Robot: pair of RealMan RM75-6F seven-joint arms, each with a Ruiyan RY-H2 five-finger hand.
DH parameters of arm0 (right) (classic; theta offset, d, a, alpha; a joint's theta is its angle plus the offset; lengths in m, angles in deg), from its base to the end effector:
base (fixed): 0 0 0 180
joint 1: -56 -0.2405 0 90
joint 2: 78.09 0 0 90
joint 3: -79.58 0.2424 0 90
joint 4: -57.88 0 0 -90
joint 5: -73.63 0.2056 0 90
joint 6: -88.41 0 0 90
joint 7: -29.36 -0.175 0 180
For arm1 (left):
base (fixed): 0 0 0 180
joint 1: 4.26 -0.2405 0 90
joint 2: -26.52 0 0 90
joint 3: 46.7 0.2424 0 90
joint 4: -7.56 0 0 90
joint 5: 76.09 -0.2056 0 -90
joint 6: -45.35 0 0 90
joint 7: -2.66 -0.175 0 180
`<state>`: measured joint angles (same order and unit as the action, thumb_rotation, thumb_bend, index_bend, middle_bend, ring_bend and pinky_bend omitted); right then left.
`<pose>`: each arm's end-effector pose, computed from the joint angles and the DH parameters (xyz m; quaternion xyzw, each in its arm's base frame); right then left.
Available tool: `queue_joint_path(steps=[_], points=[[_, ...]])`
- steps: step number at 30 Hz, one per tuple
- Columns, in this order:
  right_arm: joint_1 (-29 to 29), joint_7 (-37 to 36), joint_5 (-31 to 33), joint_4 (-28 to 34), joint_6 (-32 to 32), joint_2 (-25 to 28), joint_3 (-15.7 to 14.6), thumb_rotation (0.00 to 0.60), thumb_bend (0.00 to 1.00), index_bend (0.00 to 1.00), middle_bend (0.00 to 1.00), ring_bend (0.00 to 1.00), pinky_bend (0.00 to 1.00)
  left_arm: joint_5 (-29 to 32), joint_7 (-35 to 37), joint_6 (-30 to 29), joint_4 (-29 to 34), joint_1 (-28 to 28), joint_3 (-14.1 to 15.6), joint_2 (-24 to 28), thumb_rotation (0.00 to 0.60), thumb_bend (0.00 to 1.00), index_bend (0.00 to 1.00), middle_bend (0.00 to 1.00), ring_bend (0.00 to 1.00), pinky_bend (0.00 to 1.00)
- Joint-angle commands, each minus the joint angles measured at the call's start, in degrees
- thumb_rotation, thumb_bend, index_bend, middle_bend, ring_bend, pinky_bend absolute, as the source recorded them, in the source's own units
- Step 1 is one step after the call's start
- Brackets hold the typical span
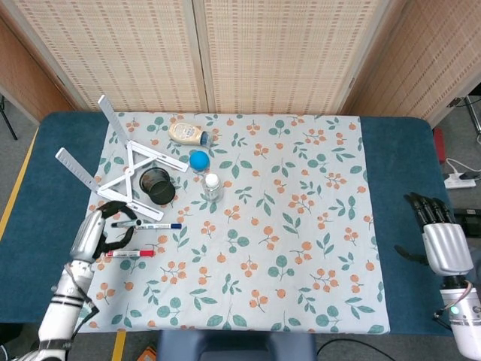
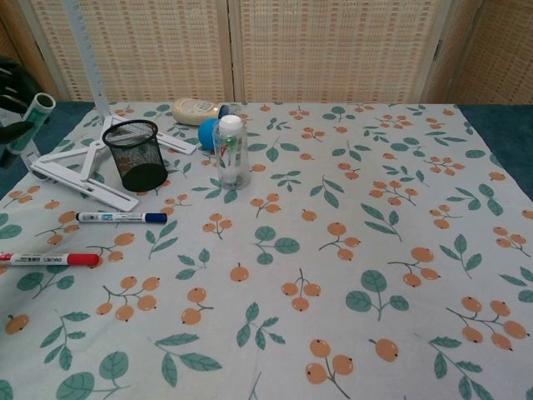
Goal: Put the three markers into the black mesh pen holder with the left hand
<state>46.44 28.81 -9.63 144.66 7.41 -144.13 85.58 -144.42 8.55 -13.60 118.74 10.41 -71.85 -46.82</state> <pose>-0.3011 -0.2484 0.1585 0.6024 -0.3646 0.3880 0.5946 -0.1675 0.3042 0.0943 -0.4799 -0.5918 -0.5383 0.3602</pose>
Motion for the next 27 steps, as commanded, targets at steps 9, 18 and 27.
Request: queue_joint_path(steps=[9,18,27], points=[[0.3,0.7,0.1,0.5,-0.7,0.1,0.2,0.6,0.03,0.11,0.07,0.11,0.1,5.3,45.2,32.2,-26.4,19.5,-16.6,1.8,0.6,0.4,0.55,0.59,0.22,0.2],[0.4,0.7,0.4,0.6,-0.8,0.3,0.4,0.6,0.03,0.11,0.07,0.11,0.1,2.0,55.1,35.0,-36.2,22.8,-15.5,-3.4,0.6,0.4,0.55,0.59,0.22,0.2],[0.5,0.4,0.4,0.6,-0.7,0.4,0.4,0.6,0.03,0.11,0.07,0.11,0.1,-1.8,62.4,34.1,-43.2,25.0,-13.0,-8.2,0.6,0.4,0.55,0.58,0.22,0.2]])
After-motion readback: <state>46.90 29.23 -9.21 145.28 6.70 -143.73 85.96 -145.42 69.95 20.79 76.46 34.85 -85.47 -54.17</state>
